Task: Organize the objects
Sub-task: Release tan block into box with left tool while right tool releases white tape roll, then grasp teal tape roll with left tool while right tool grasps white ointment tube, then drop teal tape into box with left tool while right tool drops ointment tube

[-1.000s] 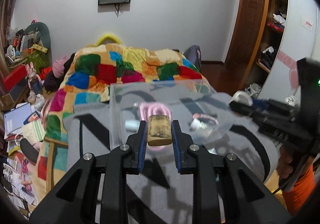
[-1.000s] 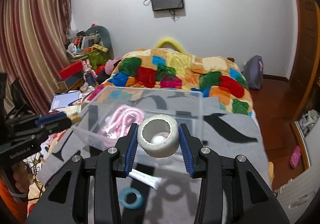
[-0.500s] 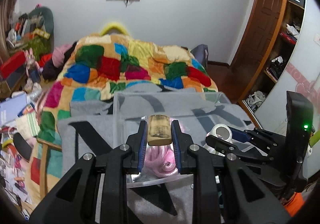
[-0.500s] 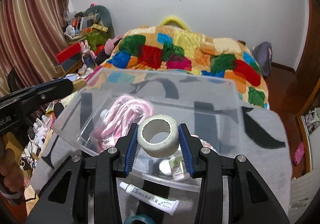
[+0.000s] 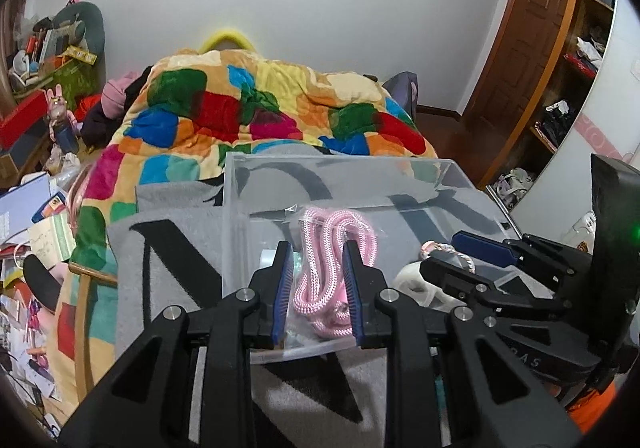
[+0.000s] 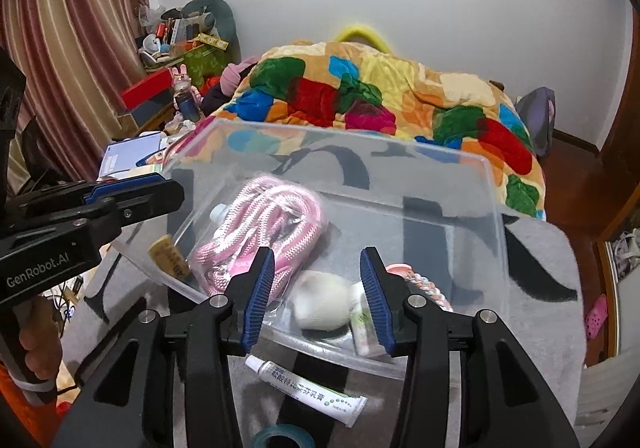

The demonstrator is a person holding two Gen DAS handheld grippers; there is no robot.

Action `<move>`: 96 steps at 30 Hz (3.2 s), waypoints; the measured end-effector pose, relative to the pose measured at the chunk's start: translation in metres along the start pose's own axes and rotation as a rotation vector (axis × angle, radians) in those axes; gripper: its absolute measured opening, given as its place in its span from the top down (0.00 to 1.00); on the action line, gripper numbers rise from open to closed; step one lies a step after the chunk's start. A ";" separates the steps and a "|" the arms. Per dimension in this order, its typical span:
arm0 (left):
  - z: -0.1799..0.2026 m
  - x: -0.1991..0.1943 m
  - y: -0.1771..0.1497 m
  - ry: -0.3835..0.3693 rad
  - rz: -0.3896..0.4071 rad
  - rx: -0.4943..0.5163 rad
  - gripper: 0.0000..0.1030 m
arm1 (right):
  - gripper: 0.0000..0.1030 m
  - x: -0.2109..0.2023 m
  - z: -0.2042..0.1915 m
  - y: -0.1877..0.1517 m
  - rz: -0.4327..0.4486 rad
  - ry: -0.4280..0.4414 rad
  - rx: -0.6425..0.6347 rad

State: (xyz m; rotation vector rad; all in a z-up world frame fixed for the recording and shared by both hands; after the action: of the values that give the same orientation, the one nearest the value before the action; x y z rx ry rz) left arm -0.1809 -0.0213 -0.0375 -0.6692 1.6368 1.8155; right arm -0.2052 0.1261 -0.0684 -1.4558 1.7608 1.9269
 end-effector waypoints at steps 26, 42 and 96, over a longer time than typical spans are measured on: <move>0.112 0.005 -0.116 -0.143 -0.184 0.165 0.33 | 0.53 -0.071 0.054 -0.088 -0.023 -0.061 0.013; 0.062 -0.001 -0.133 -0.111 -0.191 0.074 0.61 | 0.54 0.002 0.002 -0.089 -0.155 0.016 -0.189; 0.037 -0.026 -0.020 -0.041 0.026 0.028 0.62 | 0.85 -0.043 0.008 -0.008 0.092 0.009 -0.007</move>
State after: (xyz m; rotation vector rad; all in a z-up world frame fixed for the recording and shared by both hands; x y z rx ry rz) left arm -0.1480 0.0144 -0.0288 -0.5973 1.6478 1.8097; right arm -0.1817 0.1560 -0.0443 -1.4111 1.8575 1.9754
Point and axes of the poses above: each gripper's, at about its wrist camera, not at the fingertips, and x roughly the way its jaws point, z to its right, y to its top, the point moved 8 cm from there along x, roughly the way its jaws point, and after that the axes turned 4 degrees about y, right-handed, at the moved point
